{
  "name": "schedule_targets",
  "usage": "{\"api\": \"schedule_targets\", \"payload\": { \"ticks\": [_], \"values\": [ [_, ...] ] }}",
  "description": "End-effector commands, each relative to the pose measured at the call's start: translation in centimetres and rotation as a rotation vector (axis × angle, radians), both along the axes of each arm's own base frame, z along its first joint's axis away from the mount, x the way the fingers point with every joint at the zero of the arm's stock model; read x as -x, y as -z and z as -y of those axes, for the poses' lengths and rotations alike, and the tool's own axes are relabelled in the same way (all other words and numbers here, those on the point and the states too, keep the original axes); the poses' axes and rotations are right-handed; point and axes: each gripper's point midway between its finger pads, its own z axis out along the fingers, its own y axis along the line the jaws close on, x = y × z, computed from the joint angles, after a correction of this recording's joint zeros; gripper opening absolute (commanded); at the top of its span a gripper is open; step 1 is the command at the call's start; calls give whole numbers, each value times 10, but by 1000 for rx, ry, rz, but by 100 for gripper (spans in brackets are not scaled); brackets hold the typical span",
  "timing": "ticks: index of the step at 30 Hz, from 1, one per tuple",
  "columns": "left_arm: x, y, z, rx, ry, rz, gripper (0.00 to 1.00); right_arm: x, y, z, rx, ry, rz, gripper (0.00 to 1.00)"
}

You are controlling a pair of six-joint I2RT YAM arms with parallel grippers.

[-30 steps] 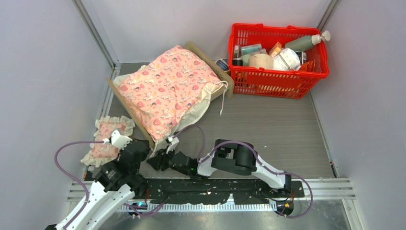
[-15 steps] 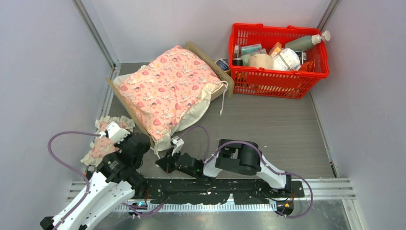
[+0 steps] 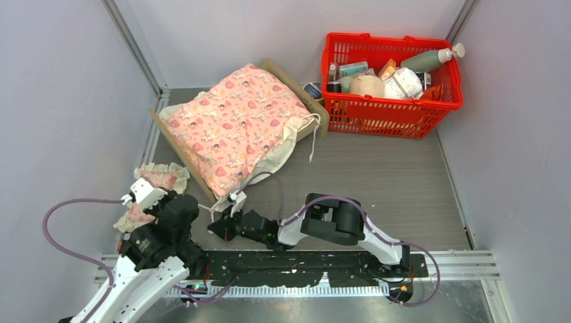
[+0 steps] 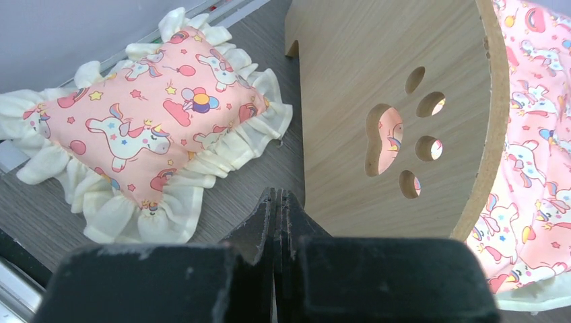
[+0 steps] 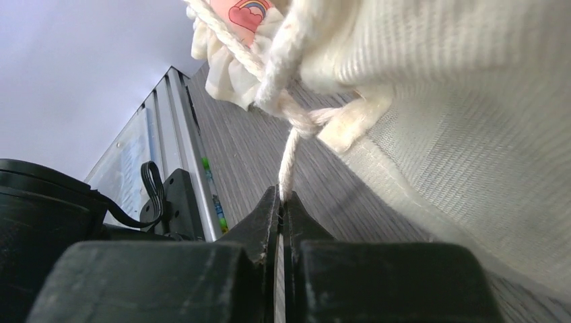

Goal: Set up the pet bed
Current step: Tie the ropes to the bed frame.

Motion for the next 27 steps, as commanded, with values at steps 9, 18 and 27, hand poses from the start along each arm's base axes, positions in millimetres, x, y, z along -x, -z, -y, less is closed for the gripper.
{"api": "schedule_targets", "payload": {
  "ticks": [9,18,27],
  "values": [
    [-13,-11,0,-88,11,69,0,-51,43,76,103,241,-108,5],
    [-20,-15,4,-155,5,-11,0,-59,41,131,161,264,-92,5],
    [-19,2,25,-9,128,26,0,-37,27,122,203,141,-70,20]
  ]
}}
